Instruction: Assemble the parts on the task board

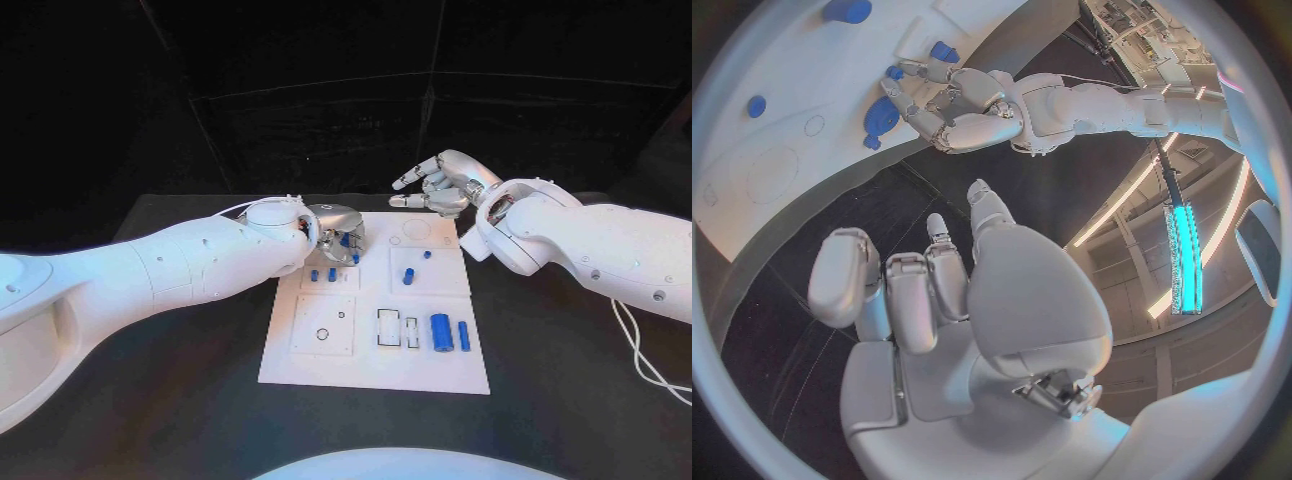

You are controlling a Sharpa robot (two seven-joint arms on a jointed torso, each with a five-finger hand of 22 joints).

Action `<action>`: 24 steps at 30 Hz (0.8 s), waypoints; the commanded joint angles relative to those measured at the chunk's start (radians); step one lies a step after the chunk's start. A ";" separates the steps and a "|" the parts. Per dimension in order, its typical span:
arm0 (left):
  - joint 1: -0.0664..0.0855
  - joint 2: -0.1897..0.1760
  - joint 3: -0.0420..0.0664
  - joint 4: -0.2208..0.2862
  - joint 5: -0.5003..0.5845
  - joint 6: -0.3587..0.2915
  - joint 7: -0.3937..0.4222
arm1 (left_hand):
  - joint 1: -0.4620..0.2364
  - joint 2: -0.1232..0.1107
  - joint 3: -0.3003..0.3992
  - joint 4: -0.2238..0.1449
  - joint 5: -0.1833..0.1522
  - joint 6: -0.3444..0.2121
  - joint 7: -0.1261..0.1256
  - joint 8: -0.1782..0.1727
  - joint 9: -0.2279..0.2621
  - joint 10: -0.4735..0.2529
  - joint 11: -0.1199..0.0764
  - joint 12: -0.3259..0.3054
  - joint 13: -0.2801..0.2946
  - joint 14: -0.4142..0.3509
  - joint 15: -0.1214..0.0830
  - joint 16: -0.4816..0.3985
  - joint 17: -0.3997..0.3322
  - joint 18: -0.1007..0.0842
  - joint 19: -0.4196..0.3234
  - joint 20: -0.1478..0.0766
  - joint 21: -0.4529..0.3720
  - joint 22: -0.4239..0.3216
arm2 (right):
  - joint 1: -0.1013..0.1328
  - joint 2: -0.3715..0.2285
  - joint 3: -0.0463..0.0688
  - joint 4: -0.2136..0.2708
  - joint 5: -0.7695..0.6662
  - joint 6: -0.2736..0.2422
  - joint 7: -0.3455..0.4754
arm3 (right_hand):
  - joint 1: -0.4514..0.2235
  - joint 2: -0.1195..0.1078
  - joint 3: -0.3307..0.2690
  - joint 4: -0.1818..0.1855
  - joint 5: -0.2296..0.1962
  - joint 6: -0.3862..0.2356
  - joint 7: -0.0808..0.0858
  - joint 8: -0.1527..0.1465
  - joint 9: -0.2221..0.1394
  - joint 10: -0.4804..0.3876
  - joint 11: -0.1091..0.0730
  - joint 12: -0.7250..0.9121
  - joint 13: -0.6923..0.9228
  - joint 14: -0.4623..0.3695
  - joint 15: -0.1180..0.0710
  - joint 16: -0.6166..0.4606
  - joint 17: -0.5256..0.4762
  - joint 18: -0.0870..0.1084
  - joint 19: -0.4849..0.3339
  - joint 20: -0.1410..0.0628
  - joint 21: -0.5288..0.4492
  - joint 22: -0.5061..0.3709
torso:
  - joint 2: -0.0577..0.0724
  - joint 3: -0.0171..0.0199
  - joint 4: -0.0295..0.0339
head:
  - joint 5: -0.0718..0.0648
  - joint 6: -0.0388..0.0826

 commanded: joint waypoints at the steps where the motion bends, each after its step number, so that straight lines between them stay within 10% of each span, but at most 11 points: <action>1: -0.004 -0.001 -0.002 0.002 -0.004 0.024 -0.012 | -0.012 -0.006 0.003 0.002 0.001 -0.009 0.004 -0.010 -0.004 -0.006 0.009 -0.011 -0.005 0.008 0.002 -0.001 -0.005 -0.009 0.007 -0.001 0.006 0.001 | 0.002 0.000 0.001 0.002 0.003 0.003 0.009 | -0.001 0.011 -0.005 0.001 0.002 -0.007 -0.002 0.005 -0.001 -0.002 -0.001 -0.003 0.047 0.073 -0.009 -0.003 0.128 0.011 -0.005 0.002 -0.004 -0.001 | 0.000 -0.0001 0.0000 | 0.001 0.000; 24: -0.005 0.000 -0.002 0.011 0.001 0.037 -0.031 | 0.009 0.015 0.036 -0.013 0.001 0.021 -0.002 -0.019 -0.009 0.036 -0.001 -0.016 -0.004 0.013 -0.006 0.002 -0.009 -0.013 0.018 -0.004 0.032 0.030 | 0.002 0.001 0.001 0.002 0.003 0.004 0.009 | 0.000 0.012 -0.006 0.001 0.002 -0.007 -0.002 0.005 -0.001 -0.002 -0.001 -0.003 0.047 0.073 -0.009 -0.003 0.127 0.011 -0.005 0.002 -0.005 -0.001 | 0.000 -0.0003 -0.0007 | -0.001 -0.001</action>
